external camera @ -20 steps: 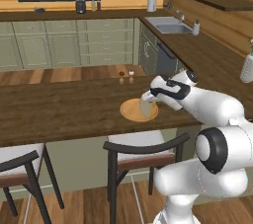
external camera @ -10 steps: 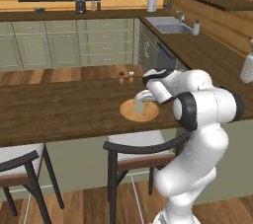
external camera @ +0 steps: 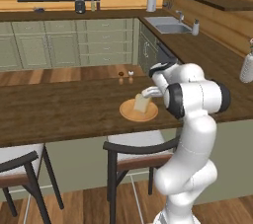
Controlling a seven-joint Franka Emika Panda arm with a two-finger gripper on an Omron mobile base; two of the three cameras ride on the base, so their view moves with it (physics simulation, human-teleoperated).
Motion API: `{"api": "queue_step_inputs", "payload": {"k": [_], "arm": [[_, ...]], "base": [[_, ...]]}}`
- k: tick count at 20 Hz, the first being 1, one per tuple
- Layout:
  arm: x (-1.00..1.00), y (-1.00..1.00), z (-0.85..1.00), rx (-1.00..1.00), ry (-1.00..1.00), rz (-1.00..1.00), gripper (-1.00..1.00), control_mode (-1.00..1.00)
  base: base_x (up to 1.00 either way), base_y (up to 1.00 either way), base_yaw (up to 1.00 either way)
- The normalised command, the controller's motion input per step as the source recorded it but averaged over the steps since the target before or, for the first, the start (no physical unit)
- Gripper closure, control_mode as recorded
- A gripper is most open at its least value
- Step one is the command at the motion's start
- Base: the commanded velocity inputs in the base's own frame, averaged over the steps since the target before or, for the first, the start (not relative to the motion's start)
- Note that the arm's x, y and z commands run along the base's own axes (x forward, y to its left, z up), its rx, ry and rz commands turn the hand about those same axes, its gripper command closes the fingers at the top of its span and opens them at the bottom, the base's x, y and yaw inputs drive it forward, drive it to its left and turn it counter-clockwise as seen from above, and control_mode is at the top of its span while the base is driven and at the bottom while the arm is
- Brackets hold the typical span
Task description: Start the toaster. Once the lever pops up, take the bread to the plate on the dining counter.
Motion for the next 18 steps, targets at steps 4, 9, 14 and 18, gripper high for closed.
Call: {"api": "queue_step_inputs", "payload": {"k": [4,9,14,18], "arm": [[-0.17,0.00,-0.04,-0.04,0.00,0.00,-1.00,-1.00],[-0.30,0.00,-0.01,-0.15,0.00,0.00,-1.00,-1.00],[-0.03,-0.07,0.10,-0.21,-0.02,-0.06,-1.00,-1.00],[0.00,-0.01,0.28,-0.24,-0.02,-0.09,-1.00,-1.00]], "base": [[0.00,0.00,0.00],[0.00,0.00,0.00],[0.00,0.00,0.00],[0.00,0.00,0.00]]}}
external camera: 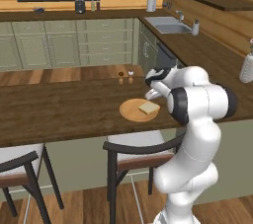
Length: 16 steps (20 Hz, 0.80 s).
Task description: Start the toaster. Once the lever pops up, take the bread to the plate on the dining counter.
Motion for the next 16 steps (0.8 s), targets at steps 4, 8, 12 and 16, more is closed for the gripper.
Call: {"api": "queue_step_inputs", "payload": {"k": [4,8,12,16], "arm": [[-0.07,0.00,0.49,-0.20,-0.02,-0.06,-1.00,-1.00],[-0.86,0.00,0.99,-0.07,-0.12,-0.05,-1.00,-1.00],[-1.00,0.02,0.93,0.00,-0.04,-0.12,-1.00,-1.00],[-1.00,0.07,0.34,0.01,0.00,-0.20,-1.00,-1.00]], "base": [[0.00,0.00,0.00],[0.00,0.00,0.00],[0.00,0.00,0.00],[0.00,0.00,0.00]]}}
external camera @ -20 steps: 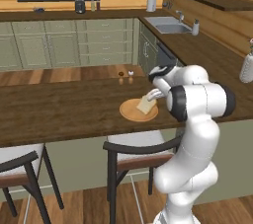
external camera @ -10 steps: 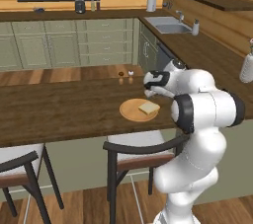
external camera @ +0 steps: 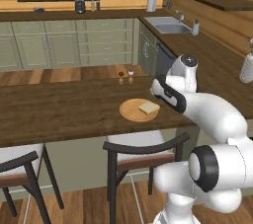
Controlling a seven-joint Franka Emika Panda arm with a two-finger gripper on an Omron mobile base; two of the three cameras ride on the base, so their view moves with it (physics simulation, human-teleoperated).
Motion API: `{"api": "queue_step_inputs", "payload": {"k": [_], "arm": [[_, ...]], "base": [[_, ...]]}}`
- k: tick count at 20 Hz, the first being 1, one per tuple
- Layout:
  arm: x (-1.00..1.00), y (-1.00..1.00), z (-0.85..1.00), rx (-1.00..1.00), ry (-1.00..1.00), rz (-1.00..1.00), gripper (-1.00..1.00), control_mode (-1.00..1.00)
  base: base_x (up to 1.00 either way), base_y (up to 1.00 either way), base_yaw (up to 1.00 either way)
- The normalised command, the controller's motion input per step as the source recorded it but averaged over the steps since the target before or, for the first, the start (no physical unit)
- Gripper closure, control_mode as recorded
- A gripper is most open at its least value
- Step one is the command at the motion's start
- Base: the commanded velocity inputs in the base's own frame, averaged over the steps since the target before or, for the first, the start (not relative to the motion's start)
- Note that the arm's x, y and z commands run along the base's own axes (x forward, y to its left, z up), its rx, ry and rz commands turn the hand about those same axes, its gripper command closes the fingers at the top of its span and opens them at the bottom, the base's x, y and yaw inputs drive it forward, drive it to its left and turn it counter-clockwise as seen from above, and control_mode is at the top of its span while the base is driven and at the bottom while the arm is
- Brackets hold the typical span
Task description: Start the toaster. Once the lever pops up, take the bread to the plate on the dining counter.
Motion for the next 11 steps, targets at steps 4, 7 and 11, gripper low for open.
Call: {"api": "queue_step_inputs", "payload": {"k": [4,7,11], "arm": [[-1.00,0.13,0.00,0.01,0.04,-0.22,-1.00,-1.00],[-1.00,0.04,-0.13,0.05,0.12,-0.19,-1.00,-1.00],[-0.51,0.03,-0.33,0.03,0.19,-0.12,-1.00,-1.00]], "base": [[0.00,0.00,0.00],[0.00,0.00,0.00],[0.00,0.00,0.00]]}}
